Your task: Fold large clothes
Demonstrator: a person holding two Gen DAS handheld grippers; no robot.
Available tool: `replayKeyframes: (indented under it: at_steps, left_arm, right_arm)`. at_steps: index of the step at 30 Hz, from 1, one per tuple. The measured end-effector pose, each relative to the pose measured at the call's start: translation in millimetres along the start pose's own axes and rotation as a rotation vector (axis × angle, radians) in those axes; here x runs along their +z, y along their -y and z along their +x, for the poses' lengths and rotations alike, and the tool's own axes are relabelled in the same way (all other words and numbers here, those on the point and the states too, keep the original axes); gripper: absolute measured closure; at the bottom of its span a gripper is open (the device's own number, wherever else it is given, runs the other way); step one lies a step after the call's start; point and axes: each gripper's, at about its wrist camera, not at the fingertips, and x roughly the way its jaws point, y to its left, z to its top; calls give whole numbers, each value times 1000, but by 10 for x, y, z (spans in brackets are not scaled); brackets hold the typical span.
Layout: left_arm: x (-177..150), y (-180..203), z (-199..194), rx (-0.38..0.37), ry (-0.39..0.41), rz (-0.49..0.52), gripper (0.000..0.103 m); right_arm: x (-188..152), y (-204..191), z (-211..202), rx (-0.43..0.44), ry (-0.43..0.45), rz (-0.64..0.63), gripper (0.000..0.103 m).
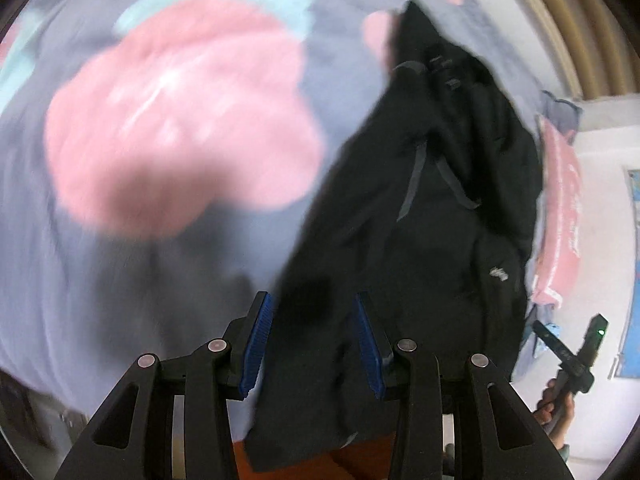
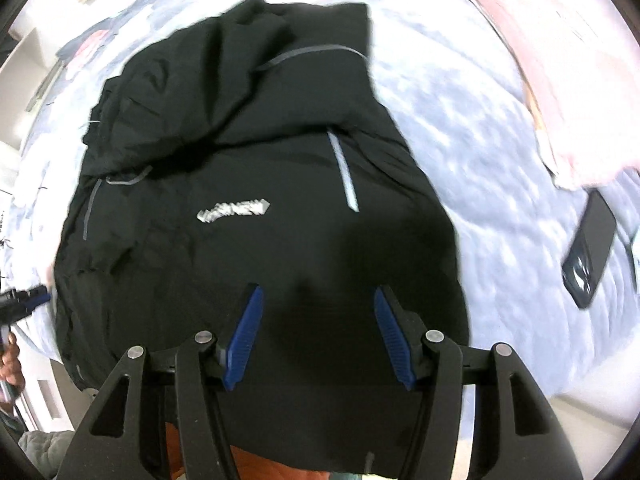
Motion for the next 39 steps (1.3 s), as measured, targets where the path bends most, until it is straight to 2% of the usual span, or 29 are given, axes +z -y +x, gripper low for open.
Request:
replayKeyframes:
  at_steps: [5, 11, 14, 16, 18, 19, 21, 26, 27, 32, 34, 36, 39]
  left_arm:
    - [-326, -335, 146, -59, -22, -95, 60]
    - [-437, -323, 279, -87, -16, -103, 60]
    - [-466, -127, 231, -152, -31, -22, 59]
    - [-510, 113, 113, -281, -28, 56, 59]
    - [-534, 269, 49, -347, -31, 99, 58]
    - [-537, 338, 61, -348, -34, 116, 57]
    - [-540, 375, 182, -292, -47, 118, 56]
    - [-683, 261, 514, -161, -117, 103, 57]
    - [-720, 239, 514, -158, -123, 107, 57]
    - [-772, 289, 482, -162, -119, 100, 56]
    - [-770, 351, 497, -144, -121, 110, 56]
    - [-773, 405, 458, -165, -120, 120, 56]
    - [-799, 451, 277, -296, -103, 116, 56]
  right_arm:
    - [-184, 251, 15, -24, -36, 46, 41]
    - [-328, 424, -1, -26, -55, 71, 41]
    - [-371, 537, -48, -24, -55, 91, 41]
    - [-401, 641, -91, -10, -52, 109, 41]
    - [-440, 770, -115, -3, -58, 133, 41]
    - [-468, 841, -118, 2, -63, 148, 41]
    - [-542, 989, -115, 16, -77, 183, 41]
    - [-785, 1230, -100, 22, -113, 225, 41]
    - [-844, 1253, -82, 29, -122, 228, 41]
    - [-1072, 1284, 165, 35, -179, 218, 41]
    - [-1119, 1306, 297, 69, -203, 247, 42]
    - [-1130, 1261, 324, 145, -199, 255, 67]
    - [-1084, 1063, 154, 222, -164, 194, 69]
